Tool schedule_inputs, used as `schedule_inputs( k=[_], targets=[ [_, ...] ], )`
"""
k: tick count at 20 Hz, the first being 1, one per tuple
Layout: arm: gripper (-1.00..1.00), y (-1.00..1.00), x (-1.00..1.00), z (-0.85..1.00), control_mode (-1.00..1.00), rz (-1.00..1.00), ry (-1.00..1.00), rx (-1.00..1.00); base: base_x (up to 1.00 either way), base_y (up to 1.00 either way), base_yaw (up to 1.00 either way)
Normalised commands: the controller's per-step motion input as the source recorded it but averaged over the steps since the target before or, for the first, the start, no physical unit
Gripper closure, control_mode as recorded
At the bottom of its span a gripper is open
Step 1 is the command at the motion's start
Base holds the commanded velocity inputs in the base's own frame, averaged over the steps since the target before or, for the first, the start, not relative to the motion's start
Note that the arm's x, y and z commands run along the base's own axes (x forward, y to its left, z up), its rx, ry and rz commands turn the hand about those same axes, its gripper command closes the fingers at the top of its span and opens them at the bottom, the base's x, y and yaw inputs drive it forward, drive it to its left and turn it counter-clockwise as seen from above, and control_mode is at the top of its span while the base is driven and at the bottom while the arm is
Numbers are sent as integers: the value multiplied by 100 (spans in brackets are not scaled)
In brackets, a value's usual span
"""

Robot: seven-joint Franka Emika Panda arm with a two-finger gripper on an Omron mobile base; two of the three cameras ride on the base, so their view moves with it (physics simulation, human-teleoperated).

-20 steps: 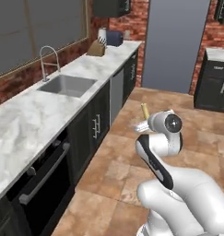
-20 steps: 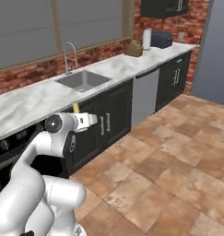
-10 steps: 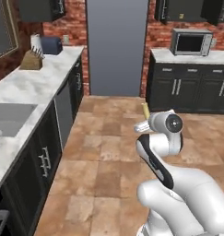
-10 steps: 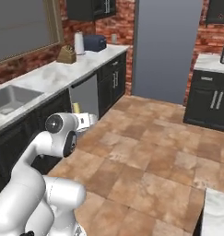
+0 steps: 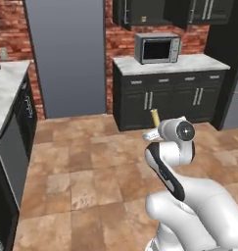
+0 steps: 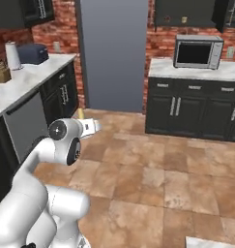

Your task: Pick the candle and candle from the dining table and place them in the open cabinet. Close the cabinet after placing the objects.

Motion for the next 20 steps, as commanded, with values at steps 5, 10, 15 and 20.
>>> schedule_inputs(
  k=[5, 10, 15, 20],
  targets=[
    [100, 0, 0, 0, 100, 0, 0, 0, 100, -42, -42],
    [100, 0, 0, 0, 100, 0, 0, 0, 100, -40, -40],
    [100, 0, 0, 0, 100, 0, 0, 0, 100, -34, -37],
    [100, 0, 0, 0, 100, 0, 0, 0, 100, -6, -22]
  ],
)
